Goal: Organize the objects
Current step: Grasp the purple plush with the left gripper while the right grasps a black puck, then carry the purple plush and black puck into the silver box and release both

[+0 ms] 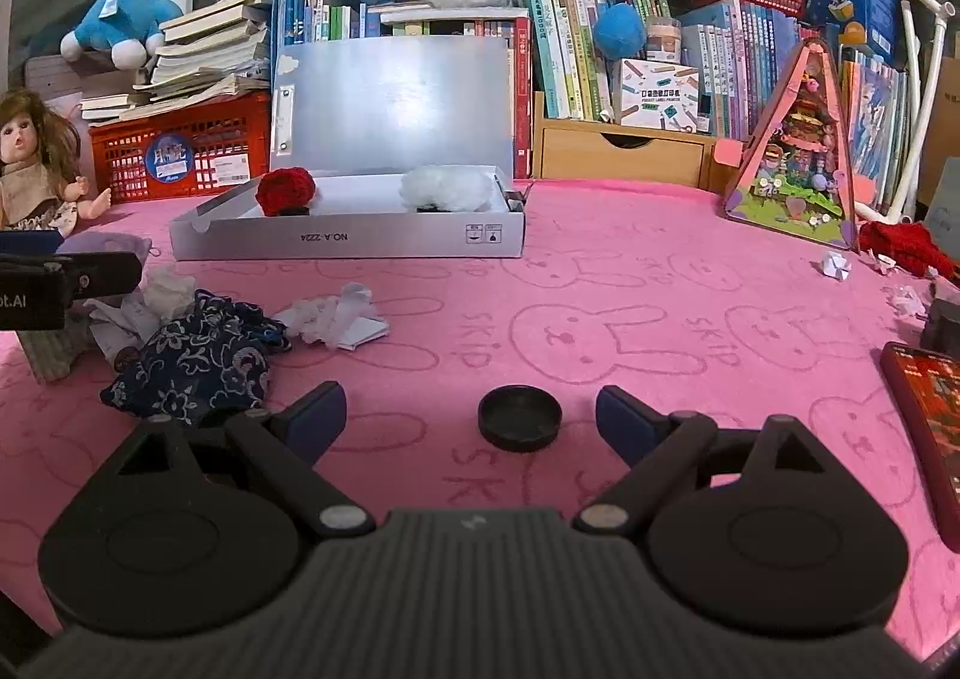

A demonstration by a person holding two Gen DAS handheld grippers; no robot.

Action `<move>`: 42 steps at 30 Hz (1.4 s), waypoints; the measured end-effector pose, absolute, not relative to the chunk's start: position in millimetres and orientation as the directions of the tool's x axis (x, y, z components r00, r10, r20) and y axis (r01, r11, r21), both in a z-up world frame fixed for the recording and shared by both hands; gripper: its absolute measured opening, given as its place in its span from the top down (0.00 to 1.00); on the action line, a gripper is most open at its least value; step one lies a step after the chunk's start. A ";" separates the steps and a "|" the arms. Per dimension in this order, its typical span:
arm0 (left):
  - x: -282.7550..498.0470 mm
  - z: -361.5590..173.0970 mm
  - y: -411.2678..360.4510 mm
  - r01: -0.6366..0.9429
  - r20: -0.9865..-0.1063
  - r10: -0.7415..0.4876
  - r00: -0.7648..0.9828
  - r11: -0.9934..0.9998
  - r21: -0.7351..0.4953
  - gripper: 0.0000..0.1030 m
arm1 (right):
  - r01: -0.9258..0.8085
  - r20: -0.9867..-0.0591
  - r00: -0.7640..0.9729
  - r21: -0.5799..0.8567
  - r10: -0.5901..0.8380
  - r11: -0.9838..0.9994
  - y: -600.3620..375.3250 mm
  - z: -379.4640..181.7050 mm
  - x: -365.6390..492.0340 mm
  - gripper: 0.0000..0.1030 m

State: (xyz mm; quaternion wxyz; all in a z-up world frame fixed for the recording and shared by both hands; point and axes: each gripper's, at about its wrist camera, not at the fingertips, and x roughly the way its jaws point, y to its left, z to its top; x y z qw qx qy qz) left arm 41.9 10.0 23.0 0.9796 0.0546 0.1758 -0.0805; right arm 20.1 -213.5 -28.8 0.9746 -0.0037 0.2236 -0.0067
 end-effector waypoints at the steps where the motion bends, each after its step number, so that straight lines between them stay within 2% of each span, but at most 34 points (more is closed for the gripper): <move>1: 41.9 23.4 11.1 0.174 -0.351 -0.139 0.926 0.982 0.071 0.11 | 0.012 -0.433 0.901 -0.012 -0.016 1.000 -213.6 -28.6 19.3 0.08; 7: 44.0 27.6 19.6 0.158 -0.343 -0.136 0.929 0.987 0.035 0.11 | 0.012 -0.418 0.908 0.023 -0.001 1.000 -218.9 -26.7 13.9 0.10; 16: 54.7 18.3 10.7 0.169 -0.399 -0.113 0.910 0.980 0.108 0.11 | 0.054 -0.444 0.896 0.051 -0.026 0.997 -225.1 -29.2 19.4 0.21; 22: 59.4 20.4 9.9 0.171 -0.400 -0.122 0.908 0.981 0.089 0.14 | 0.063 -0.459 0.888 0.061 -0.028 0.996 -228.1 -30.2 22.3 0.34; 25: 58.4 20.0 9.5 0.176 -0.398 -0.127 0.908 0.980 0.088 0.25 | 0.069 -0.475 0.880 0.067 -0.029 0.995 -228.9 -32.5 24.4 0.48; 27: 57.1 19.2 9.4 0.177 -0.399 -0.128 0.908 0.980 0.090 0.26 | 0.078 -0.470 0.882 0.056 -0.042 0.995 -227.8 -33.6 23.3 0.59; 29: 55.2 18.9 9.4 0.175 -0.396 -0.125 0.910 0.980 0.093 0.27 | 0.075 -0.469 0.882 0.047 -0.044 0.996 -226.7 -33.0 22.8 0.65; 35: 52.6 26.3 8.6 0.186 -0.388 -0.149 0.909 0.981 0.059 0.27 | 0.069 -0.464 0.885 0.071 -0.029 0.995 -227.6 -29.6 22.1 0.65; 42: 46.1 37.4 -0.4 0.215 -0.364 -0.174 0.915 0.974 0.076 0.27 | 0.053 -0.443 0.896 0.062 -0.020 0.997 -224.6 -22.4 20.8 0.65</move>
